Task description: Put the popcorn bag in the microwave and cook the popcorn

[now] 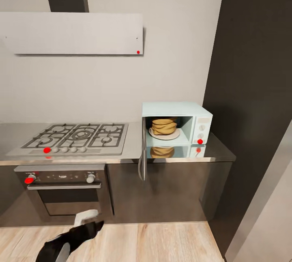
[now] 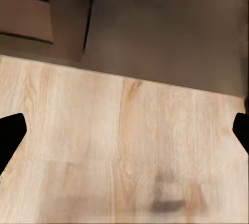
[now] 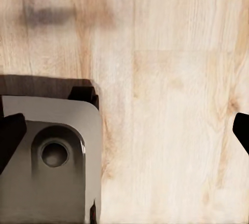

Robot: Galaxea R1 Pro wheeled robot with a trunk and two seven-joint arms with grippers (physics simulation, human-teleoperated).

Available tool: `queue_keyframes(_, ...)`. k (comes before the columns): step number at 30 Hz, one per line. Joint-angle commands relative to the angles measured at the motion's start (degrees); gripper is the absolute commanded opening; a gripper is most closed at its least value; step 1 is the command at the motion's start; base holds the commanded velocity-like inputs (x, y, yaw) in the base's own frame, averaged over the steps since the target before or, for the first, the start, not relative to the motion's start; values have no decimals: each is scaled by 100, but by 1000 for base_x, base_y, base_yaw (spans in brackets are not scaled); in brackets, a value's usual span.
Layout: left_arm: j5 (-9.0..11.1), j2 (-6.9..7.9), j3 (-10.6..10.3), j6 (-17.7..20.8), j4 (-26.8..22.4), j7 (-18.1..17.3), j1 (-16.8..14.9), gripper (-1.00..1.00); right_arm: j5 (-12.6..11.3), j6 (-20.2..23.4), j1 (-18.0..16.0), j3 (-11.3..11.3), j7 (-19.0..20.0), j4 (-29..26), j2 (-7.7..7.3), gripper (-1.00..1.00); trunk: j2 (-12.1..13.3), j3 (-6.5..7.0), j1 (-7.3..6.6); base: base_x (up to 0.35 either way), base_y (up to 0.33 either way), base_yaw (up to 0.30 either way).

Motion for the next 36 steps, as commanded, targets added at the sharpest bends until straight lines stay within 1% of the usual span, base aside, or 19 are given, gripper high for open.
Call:
queue_keyframes(1,46,-7,4,304,-149,85,-630,100,-61,0,34,41,27,12,-5,100,-5,-8,0,0,0,0)
queue_keyframes(5,76,-50,8,574,-158,132,-1822,100,-61,-3,94,37,27,12,-30,100,-5,-8,0,0,0,0)
queue_keyframes(7,101,-79,11,599,-40,133,-2298,100,-67,-1,102,36,21,12,-41,100,-5,-8,0,0,0,0)
queue_keyframes(9,114,-133,12,608,-9,121,-2609,100,-71,0,105,36,19,12,-43,100,-5,-8,0,0,0,0)
queue_keyframes(11,128,-262,13,616,-12,78,-2870,100,-92,31,104,12,19,6,-23,100,-5,-8,0,0,0,0)
queue_keyframes(12,201,-450,-3,615,-24,19,-2976,100,-119,35,106,-7,23,4,-5,100,-5,-8,0,0,0,0)
queue_keyframes(14,233,-639,-54,619,-33,-32,-3006,100,-120,18,106,-13,27,4,13,100,-5,-8,0,0,0,0)
queue_keyframes(15,236,-871,-541,571,-39,-295,-3023,100,-93,-4,107,-15,30,5,42,100,-5,-8,0,0,0,0)
queue_keyframes(16,225,-900,-974,548,-54,-422,-3025,100,-90,-3,107,-16,24,4,46,100,-5,-8,0,0,0,0)
queue_keyframes(18,215,-913,-1544,483,-115,-518,-3027,100,-88,-3,107,-15,14,4,49,100,-5,-8,0,0,0,0)
queue_keyframes(19,222,-913,-1741,366,-139,-546,-3026,100,-88,-9,107,-14,12,3,46,100,-5,-8,0,0,0,0)
queue_keyframes(20,224,-912,-1819,252,-136,-556,-3026,100,-85,-12,107,-12,11,3,44,100,-5,-8,0,0,0,0)
queue_keyframes(21,230,-910,-1902,13,-89,-565,-3027,100,-81,-15,107,-9,14,3,43,100,-5,-8,0,0,0,0)
queue_keyframes(23,235,-889,-1938,-134,-38,-567,-3027,100,-85,-17,105,-10,11,3,39,100,-5,-8,0,0,0,0)
queue_keyframes(27,211,-893,-1954,-194,-1,-544,-3026,100,-100,-18,106,-16,9,3,30,100,-5,-8,0,0,0,0)
queue_keyframes(28,177,-859,-1988,-228,32,-510,-3023,100,-133,-51,107,17,-24,8,7,100,-5,-8,0,0,0,0)
queue_keyframes(30,183,-810,-1960,-292,60,-519,-3007,100,-198,-115,105,-7,-88,6,58,100,-5,-8,0,0,0,0)
queue_keyframes(32,155,-745,-1902,-305,57,-491,-3001,100,-143,-158,103,-18,-83,5,123,100,-5,-8,0,0,0,0)
queue_keyframes(36,137,-782,-1916,-318,79,-480,-3001,100,-156,-151,105,-17,-87,4,129,100,-5,-8,0,0,0,0)
